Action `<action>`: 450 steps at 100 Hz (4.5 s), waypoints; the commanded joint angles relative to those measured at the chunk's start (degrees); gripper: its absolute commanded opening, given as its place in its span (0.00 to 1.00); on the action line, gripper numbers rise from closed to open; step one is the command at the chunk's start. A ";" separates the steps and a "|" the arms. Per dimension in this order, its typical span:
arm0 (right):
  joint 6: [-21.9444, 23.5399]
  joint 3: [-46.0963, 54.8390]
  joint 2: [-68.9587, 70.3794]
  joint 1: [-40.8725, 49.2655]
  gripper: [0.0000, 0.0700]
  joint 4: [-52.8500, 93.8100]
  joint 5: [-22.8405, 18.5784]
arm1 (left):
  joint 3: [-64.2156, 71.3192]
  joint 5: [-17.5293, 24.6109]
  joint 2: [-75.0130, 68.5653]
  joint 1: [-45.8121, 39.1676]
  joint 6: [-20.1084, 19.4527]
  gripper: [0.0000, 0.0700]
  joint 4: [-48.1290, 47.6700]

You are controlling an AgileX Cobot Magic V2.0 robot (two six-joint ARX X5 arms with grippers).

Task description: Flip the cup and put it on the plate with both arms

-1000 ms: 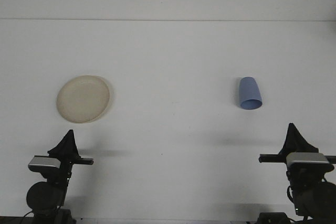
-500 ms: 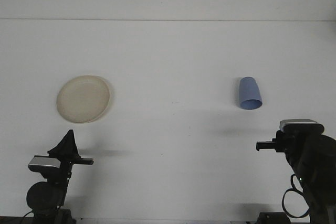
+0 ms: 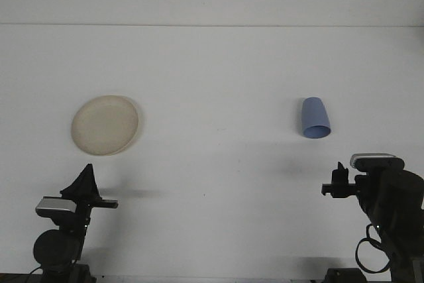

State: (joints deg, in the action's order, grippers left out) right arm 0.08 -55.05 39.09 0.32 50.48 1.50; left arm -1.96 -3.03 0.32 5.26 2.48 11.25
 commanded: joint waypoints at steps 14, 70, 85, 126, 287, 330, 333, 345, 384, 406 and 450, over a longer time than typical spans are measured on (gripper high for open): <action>3.04 -0.87 0.44 0.00 0.71 -0.33 -0.13 | 1.07 0.04 -0.09 -0.04 -0.07 0.02 0.81; 3.10 4.24 15.98 -0.02 0.71 -25.03 -1.62 | 1.07 0.04 -0.09 -0.04 -0.07 0.02 0.81; 5.70 12.87 17.31 -0.02 0.71 -36.83 -1.40 | 1.07 0.04 -0.09 -0.04 -0.09 0.02 0.81; 6.69 28.96 23.23 -1.77 0.71 -58.23 0.15 | 1.07 0.04 -0.07 -0.04 -0.09 0.02 0.81; 4.98 17.68 34.49 -5.46 0.00 -68.28 -11.76 | 1.07 0.04 -0.07 -0.04 -0.09 0.02 0.81; 7.13 0.66 16.70 3.61 0.00 -20.81 -8.02 | 1.07 0.04 -0.09 -0.04 -0.07 0.02 0.81; 8.55 -1.20 16.79 4.68 0.00 -17.75 -6.25 | 1.07 0.04 -0.09 -0.04 -0.07 0.02 0.81; 10.40 -7.67 17.55 10.08 0.00 -8.57 -1.38 | 1.07 0.04 -0.07 -0.04 -0.07 0.02 0.81; 21.59 -25.49 30.45 28.35 0.00 12.11 0.07 | 1.07 0.04 -0.09 -0.04 -0.07 0.02 0.81; 22.38 -33.79 43.50 36.24 0.00 21.05 0.00 | 1.07 0.04 -0.09 -0.04 -0.09 0.02 0.81; 22.43 -37.75 60.39 43.65 0.00 24.61 -3.48 | 1.07 0.04 -0.09 -0.04 -0.09 0.02 0.81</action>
State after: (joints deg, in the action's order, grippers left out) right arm 21.54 -91.29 97.49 43.24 74.41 -1.89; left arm -1.96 -3.03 0.32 5.26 2.48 11.25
